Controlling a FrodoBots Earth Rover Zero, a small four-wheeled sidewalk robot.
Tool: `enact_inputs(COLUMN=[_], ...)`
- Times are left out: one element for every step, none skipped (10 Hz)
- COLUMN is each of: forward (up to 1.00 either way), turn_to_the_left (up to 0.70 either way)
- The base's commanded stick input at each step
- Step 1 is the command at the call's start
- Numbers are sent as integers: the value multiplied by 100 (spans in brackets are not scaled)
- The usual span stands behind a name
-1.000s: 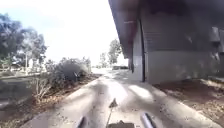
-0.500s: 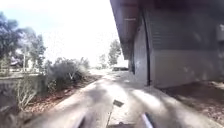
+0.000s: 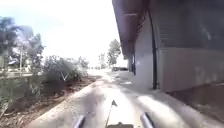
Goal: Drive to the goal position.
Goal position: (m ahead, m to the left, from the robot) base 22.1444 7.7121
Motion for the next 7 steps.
enact_inputs(forward=[100,100,100,100,100,100,100], turn_to_the_left=[0,0,0,0,-33,-17,0])
